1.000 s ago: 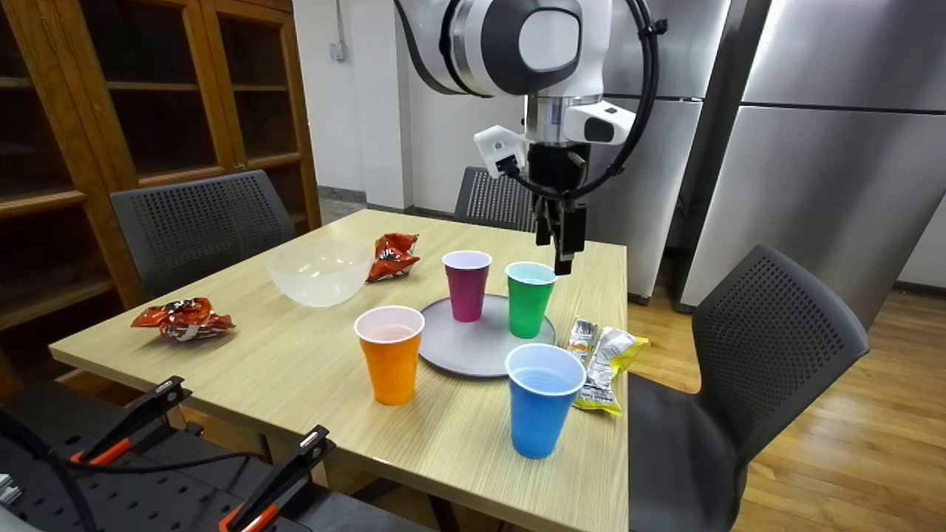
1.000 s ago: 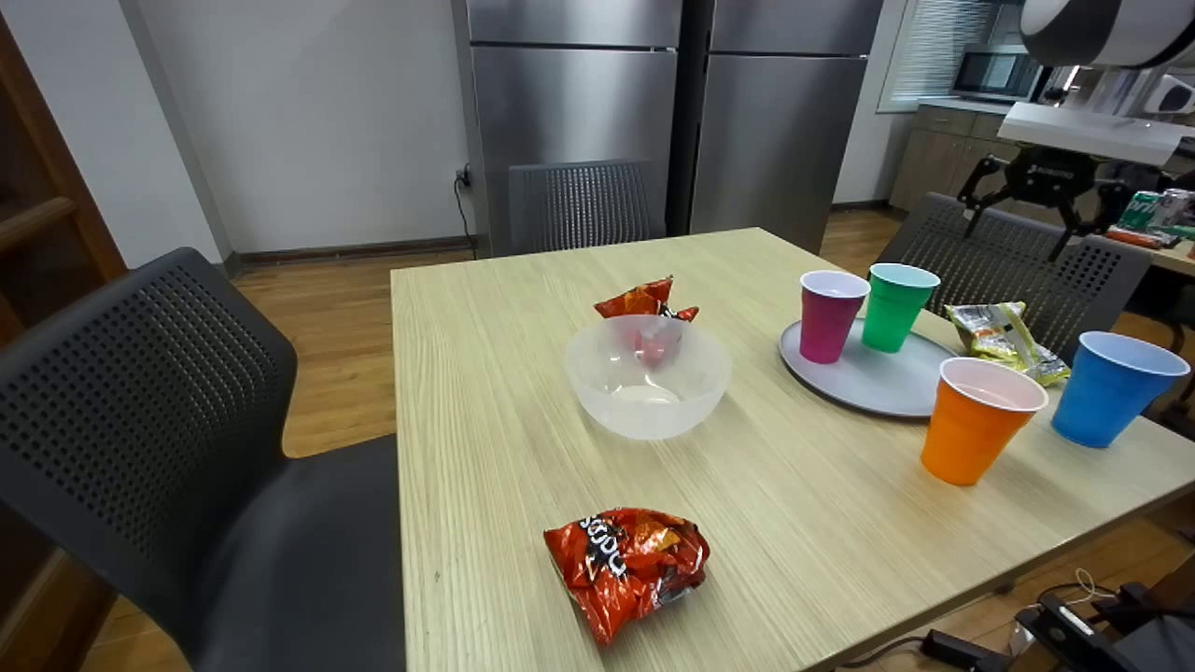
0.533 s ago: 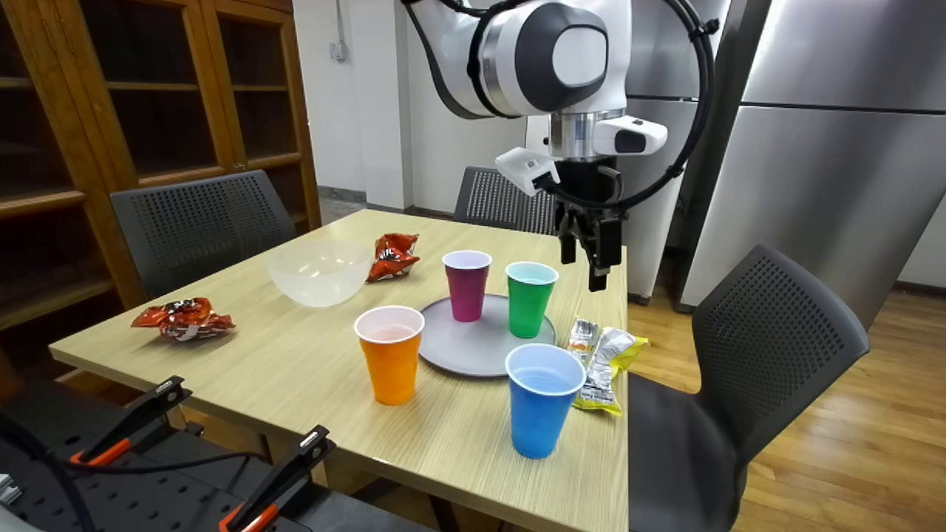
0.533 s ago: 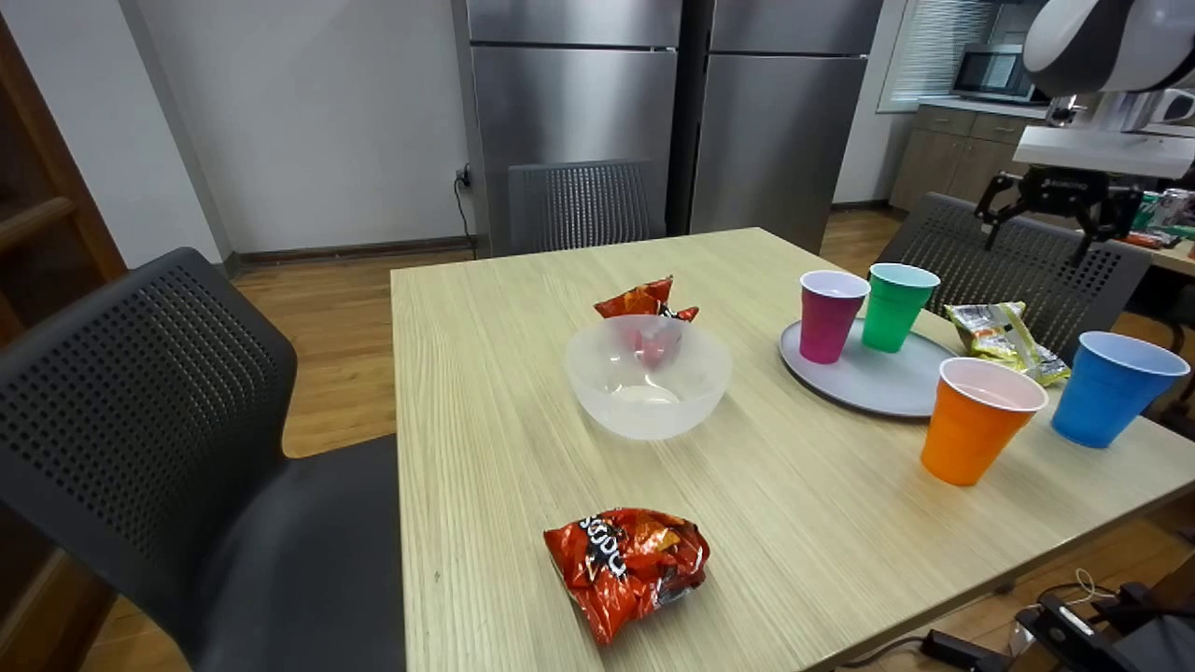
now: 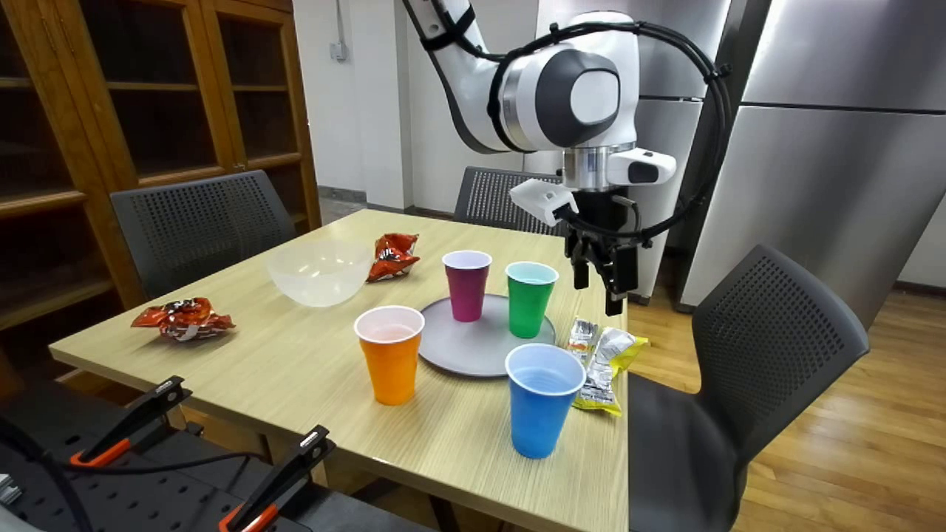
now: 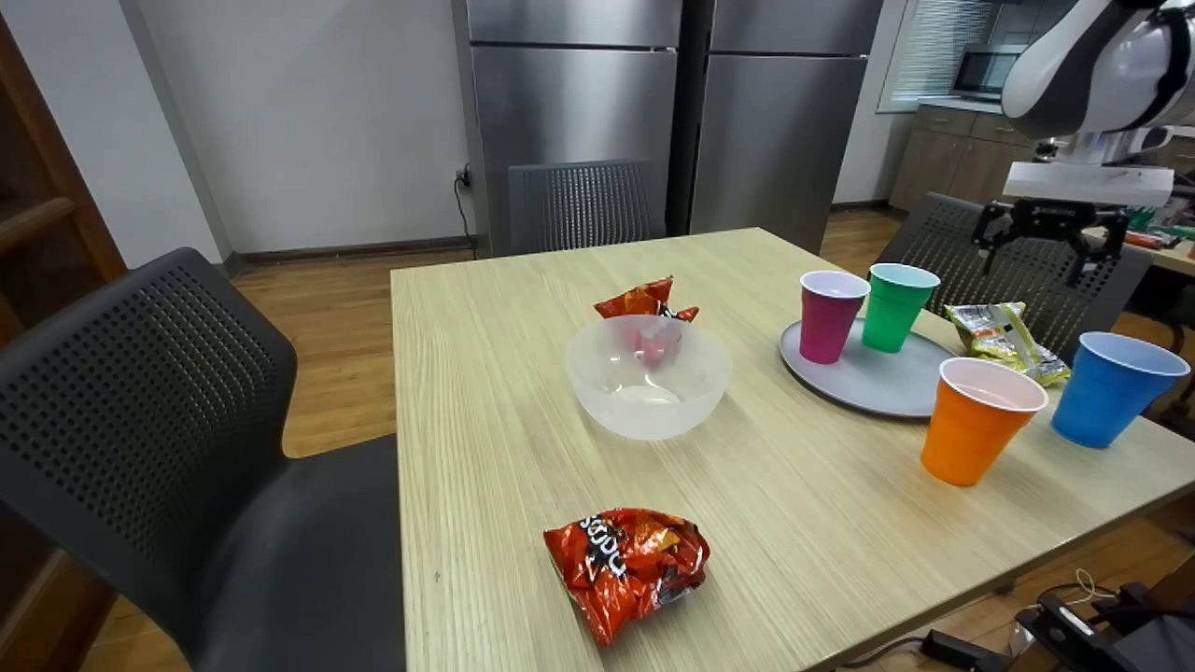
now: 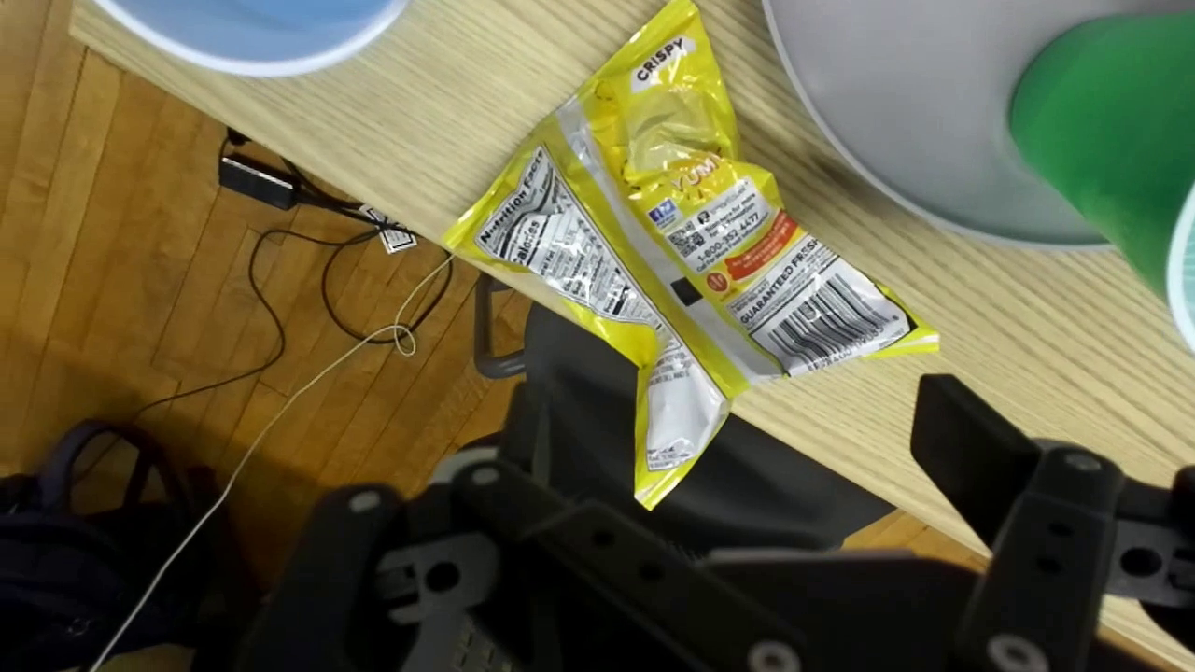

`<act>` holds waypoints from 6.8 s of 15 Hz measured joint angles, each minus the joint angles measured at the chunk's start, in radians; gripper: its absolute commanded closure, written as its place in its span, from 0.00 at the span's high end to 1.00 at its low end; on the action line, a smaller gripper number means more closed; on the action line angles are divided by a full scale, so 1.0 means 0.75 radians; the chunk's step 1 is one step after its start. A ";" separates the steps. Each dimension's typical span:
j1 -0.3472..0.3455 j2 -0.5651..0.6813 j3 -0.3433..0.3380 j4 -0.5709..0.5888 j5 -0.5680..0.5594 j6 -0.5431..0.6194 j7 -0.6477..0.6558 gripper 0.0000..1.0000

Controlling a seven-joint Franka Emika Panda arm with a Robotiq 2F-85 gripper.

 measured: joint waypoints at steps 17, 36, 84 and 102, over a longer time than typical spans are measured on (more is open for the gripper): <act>0.011 0.174 -0.075 0.105 -0.257 -0.002 -0.080 1.00; 0.009 0.220 -0.035 0.102 -0.256 0.022 -0.172 1.00; -0.155 0.220 0.125 0.131 -0.142 0.084 -0.492 0.00; 0.072 -0.162 -0.025 -0.203 -0.226 0.449 -0.450 0.00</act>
